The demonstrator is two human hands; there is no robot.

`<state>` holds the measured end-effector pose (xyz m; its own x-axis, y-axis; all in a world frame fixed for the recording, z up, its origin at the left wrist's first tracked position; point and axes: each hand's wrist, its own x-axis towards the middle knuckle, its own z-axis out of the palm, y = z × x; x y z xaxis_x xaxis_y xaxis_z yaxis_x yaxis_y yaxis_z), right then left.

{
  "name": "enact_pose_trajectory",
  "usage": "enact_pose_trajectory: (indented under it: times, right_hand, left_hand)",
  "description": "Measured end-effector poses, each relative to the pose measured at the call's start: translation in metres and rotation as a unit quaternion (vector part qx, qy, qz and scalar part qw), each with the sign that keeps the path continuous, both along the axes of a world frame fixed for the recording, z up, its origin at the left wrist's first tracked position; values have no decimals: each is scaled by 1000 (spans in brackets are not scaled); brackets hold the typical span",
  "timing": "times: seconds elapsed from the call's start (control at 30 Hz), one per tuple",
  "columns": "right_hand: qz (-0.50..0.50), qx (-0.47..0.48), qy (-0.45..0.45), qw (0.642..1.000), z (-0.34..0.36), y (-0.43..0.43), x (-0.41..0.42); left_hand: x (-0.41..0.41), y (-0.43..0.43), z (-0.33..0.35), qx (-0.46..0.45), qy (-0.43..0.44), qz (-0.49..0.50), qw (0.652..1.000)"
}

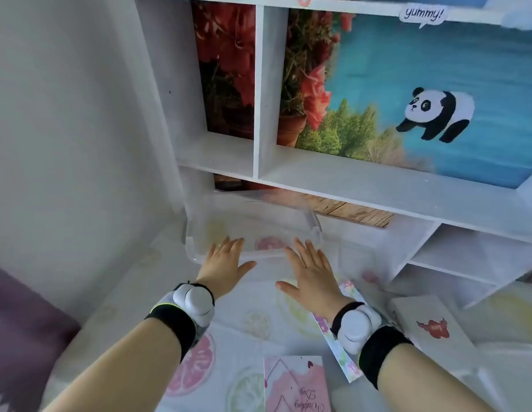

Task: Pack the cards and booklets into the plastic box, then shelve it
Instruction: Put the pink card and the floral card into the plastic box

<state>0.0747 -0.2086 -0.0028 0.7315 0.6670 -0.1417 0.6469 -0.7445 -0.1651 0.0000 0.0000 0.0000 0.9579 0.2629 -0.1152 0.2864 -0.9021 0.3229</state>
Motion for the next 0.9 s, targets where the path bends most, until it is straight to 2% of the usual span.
enact_pose_trajectory:
  times: [0.2, 0.5, 0.9]
  right_hand:
    - [-32, 6, 8, 999, -8, 17, 20]
    - [-42, 112, -24, 993, -21, 17, 20]
    - [35, 158, 79, 984, -14, -6, -37]
  left_hand:
    - [17, 8, -10, -11, 15, -27, 999]
    - [1, 20, -8, -89, 18, 4, 996]
    - [-85, 14, 7, -114, 80, 26, 990]
